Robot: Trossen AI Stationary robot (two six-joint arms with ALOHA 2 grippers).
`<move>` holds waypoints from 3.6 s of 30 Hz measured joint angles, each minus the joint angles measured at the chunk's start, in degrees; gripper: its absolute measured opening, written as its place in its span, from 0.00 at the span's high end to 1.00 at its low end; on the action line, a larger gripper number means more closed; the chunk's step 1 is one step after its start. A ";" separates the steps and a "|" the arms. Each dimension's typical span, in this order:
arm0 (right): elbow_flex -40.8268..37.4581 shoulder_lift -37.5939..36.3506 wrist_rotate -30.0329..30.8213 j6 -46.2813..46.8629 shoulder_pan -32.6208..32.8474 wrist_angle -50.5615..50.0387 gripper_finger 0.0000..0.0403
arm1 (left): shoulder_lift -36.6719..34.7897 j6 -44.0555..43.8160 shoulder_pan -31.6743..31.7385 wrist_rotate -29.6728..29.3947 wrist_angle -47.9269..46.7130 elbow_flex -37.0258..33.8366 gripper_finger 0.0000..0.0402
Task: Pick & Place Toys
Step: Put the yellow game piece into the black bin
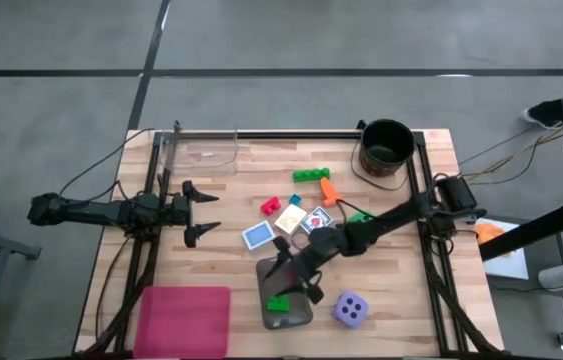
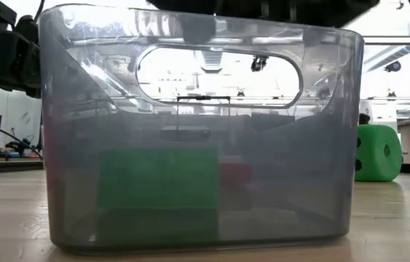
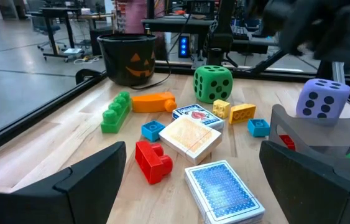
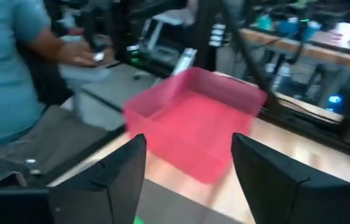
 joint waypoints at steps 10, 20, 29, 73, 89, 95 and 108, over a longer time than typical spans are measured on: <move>-12.02 -5.40 13.98 6.67 -1.07 2.20 0.46 | 0.02 -0.16 0.02 0.00 0.00 0.00 0.08; -14.25 -18.47 29.54 21.05 0.62 -31.70 0.46 | 0.98 -0.17 0.02 -0.02 0.10 0.00 0.08; -12.86 -20.94 28.53 29.62 0.72 -45.51 0.45 | 1.20 -0.17 0.01 -0.28 0.51 0.00 0.08; 10.43 1.97 28.85 39.60 2.08 -82.59 0.78 | 1.46 -0.17 0.02 -0.45 0.45 0.00 0.08; 10.70 -7.08 38.15 35.44 4.16 -79.89 0.78 | 1.46 -0.17 0.01 -0.47 0.48 -0.01 0.08; 10.39 -10.15 38.53 26.63 6.22 -65.68 0.78 | 1.46 -0.17 0.02 -0.66 0.52 0.00 0.08; 7.66 -5.10 22.20 14.36 5.93 -39.51 0.78 | 1.46 -0.17 0.02 -0.66 0.31 0.00 0.08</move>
